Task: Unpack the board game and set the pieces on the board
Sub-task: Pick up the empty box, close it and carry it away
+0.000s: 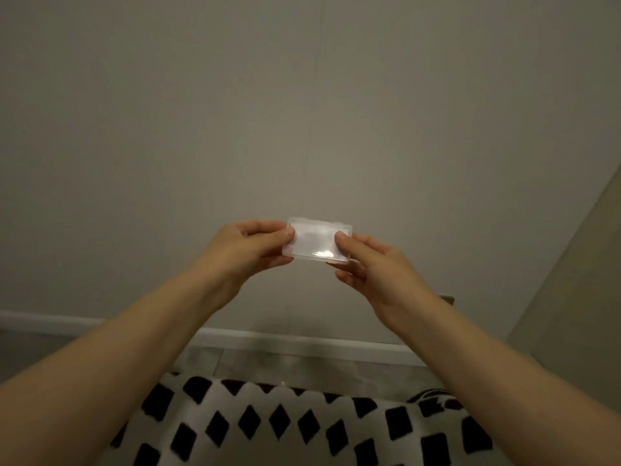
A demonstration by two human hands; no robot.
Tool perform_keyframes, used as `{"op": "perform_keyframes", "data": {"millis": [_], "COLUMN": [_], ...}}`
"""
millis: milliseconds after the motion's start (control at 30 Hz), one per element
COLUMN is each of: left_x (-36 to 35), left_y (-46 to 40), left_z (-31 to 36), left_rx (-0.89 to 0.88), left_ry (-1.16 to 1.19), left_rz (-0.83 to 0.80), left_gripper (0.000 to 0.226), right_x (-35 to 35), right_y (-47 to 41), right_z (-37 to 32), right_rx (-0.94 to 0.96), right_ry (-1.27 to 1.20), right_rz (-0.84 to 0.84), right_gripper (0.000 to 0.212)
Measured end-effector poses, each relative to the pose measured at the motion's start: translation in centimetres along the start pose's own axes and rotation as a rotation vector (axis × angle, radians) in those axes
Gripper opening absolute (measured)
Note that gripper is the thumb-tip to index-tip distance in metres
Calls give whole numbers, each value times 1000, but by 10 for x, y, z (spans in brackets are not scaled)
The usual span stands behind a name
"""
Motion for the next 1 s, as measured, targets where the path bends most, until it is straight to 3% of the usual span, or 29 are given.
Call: {"op": "perform_keyframes", "data": {"millis": [533,1000], "left_x": [-13,-86], "left_y": [-32,3], "left_z": [179,401], "left_rx": [87,-5], "left_ry": [58,90], "left_rz": [-35,-155], "left_gripper": [11,21], "right_x": [-62,-86], "right_y": [-25,37], "right_z": [-178,-414], "right_rx": [-58,66], "right_ry": [-12,29], "right_rz": [67,102], "right_gripper": [17,11]}}
Point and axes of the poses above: each hand's wrist, its own y-axis away from the middle knuckle, its own x-axis out of the back of the hand, z = x × y, the point moved 2 cm from there along -y, towards the middle knuckle, and after that the axes turned 14 degrees about -y, right-handed, at the moved point
